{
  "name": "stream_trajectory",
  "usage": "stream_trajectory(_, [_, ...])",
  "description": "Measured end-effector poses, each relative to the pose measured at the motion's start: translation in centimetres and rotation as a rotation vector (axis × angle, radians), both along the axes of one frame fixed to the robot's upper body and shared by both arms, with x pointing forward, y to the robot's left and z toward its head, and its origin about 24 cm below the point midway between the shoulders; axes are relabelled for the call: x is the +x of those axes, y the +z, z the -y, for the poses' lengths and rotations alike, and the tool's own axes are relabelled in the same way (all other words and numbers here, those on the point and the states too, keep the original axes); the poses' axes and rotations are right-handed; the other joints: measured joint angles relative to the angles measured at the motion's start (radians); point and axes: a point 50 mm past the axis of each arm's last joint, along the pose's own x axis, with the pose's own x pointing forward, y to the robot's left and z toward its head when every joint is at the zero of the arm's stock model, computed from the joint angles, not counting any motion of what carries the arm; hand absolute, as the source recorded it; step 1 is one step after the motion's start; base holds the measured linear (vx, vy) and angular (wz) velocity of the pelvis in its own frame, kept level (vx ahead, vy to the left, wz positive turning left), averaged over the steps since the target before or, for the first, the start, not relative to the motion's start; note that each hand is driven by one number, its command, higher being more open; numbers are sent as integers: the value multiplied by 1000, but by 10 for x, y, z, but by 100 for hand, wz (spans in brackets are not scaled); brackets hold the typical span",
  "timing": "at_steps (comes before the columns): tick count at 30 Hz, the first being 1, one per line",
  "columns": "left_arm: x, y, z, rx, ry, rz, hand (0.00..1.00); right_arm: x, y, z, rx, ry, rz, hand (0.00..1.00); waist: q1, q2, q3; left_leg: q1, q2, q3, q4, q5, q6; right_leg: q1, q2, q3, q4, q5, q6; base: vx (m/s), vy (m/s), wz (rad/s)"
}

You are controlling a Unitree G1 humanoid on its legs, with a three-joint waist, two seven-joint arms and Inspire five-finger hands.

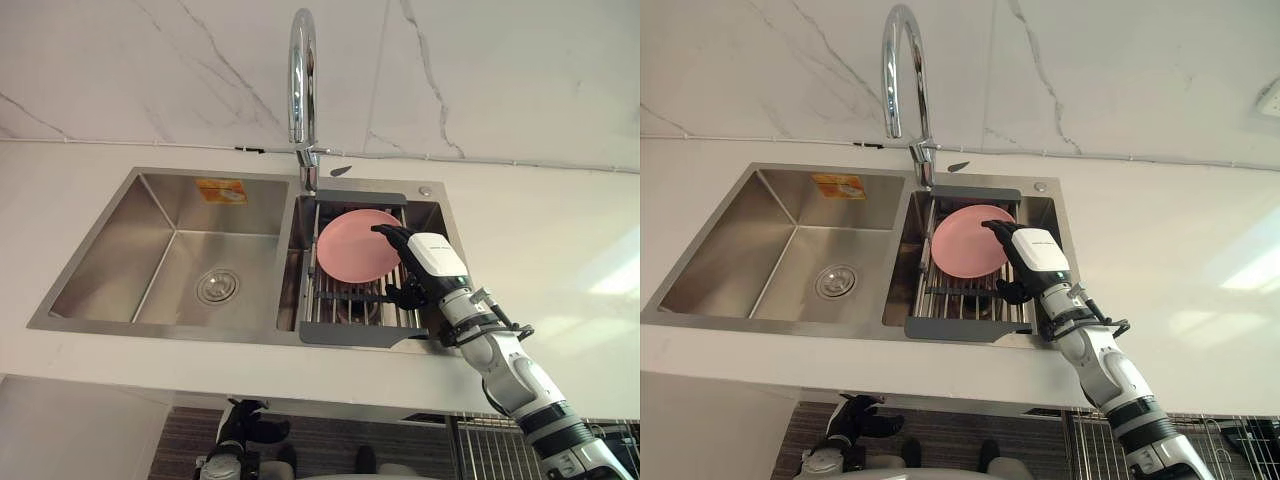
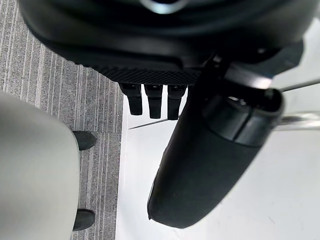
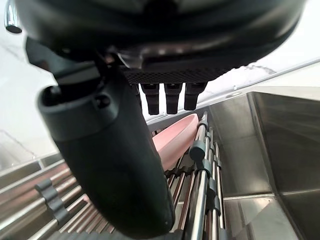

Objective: Walk over to the sink, pick up the cup, carry it to the dishwasher, place the cup inside the dishwasher, then close the dishwasher door

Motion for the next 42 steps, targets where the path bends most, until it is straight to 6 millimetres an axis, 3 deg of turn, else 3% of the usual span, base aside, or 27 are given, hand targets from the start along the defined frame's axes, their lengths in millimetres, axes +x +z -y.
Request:
stream_trajectory(21, [6,3,3,-14,-27,31,90,19,7,9,-168,-32,45,90,3,6,29,-8,-8,-15,5,-1,2,-5,-10,-15,16,-13,6,0,-1,1])
stream_trajectory(22, [6,3,3,-14,-32,30,90,19,6,9,-167,-33,45,30,3,6,29,-8,-8,-15,5,-1,2,-5,-10,-15,16,-13,6,0,0,0])
stream_trajectory(30, [6,3,4,-13,-40,31,90,25,13,6,-150,-48,103,30,4,7,29,-9,-9,-17,4,0,3,-5,-11,-18,17,-14,6,0,0,0])
stream_trajectory(42, [6,3,4,-13,-41,31,90,25,7,2,-82,-50,71,30,4,8,30,-4,-9,-23,3,1,4,0,-11,-24,23,-19,6,0,0,1])
